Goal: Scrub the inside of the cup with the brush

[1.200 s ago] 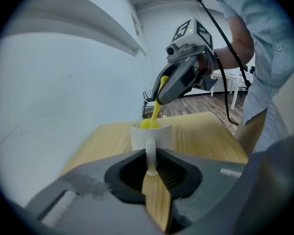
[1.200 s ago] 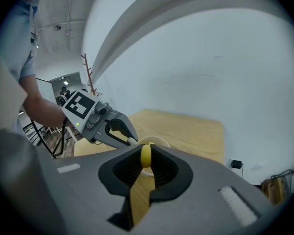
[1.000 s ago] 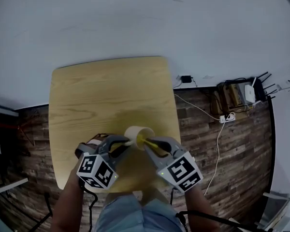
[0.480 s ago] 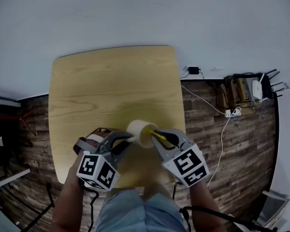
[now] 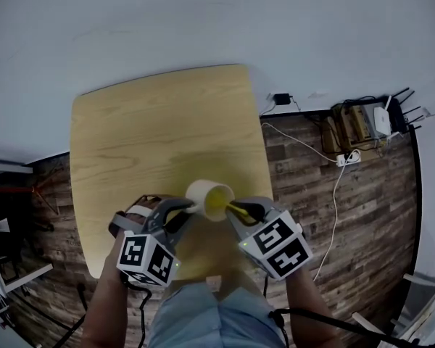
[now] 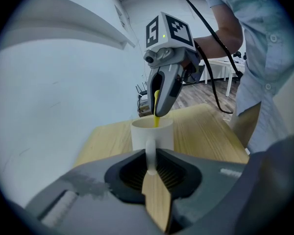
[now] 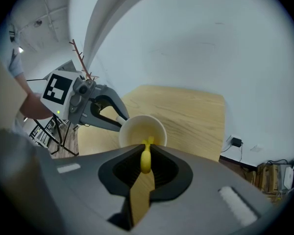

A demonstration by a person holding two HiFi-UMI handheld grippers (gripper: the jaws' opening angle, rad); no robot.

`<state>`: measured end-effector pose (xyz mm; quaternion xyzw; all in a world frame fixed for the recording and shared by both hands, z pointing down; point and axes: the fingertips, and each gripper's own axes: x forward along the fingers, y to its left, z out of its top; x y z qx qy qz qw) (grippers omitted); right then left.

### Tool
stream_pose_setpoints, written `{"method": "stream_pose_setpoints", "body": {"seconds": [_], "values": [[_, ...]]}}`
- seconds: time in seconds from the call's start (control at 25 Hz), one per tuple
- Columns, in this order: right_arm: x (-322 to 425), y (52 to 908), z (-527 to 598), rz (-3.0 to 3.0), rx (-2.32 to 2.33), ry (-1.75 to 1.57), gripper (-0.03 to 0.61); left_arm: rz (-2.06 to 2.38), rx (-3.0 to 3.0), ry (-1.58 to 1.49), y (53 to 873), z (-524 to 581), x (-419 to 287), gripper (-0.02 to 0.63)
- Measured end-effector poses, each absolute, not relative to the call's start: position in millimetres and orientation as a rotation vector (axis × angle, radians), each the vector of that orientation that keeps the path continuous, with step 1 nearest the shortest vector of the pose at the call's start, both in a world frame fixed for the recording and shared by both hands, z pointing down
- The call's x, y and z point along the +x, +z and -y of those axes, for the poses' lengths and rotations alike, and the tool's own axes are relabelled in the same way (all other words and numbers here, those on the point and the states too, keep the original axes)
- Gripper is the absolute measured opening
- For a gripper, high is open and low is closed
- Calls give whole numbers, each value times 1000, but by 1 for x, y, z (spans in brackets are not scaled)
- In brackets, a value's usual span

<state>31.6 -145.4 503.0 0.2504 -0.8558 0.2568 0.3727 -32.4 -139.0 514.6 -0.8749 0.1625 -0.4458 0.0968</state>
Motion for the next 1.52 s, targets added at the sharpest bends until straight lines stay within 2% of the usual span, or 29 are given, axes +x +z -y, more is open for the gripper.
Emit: {"method": "stream_pose_setpoints", "body": {"seconds": [0.52,1.04,1.52], "values": [[25,492,130,2253,637,822,40,-458,-2518,-1311,504,138,-9,77],[41,471,155,2312,803,766,40,-416,-2515,-1313,500,132,-3,77],[62,495,143,2215,779,793,40,-476,-2527,-1301,497,137,-2,77]]}}
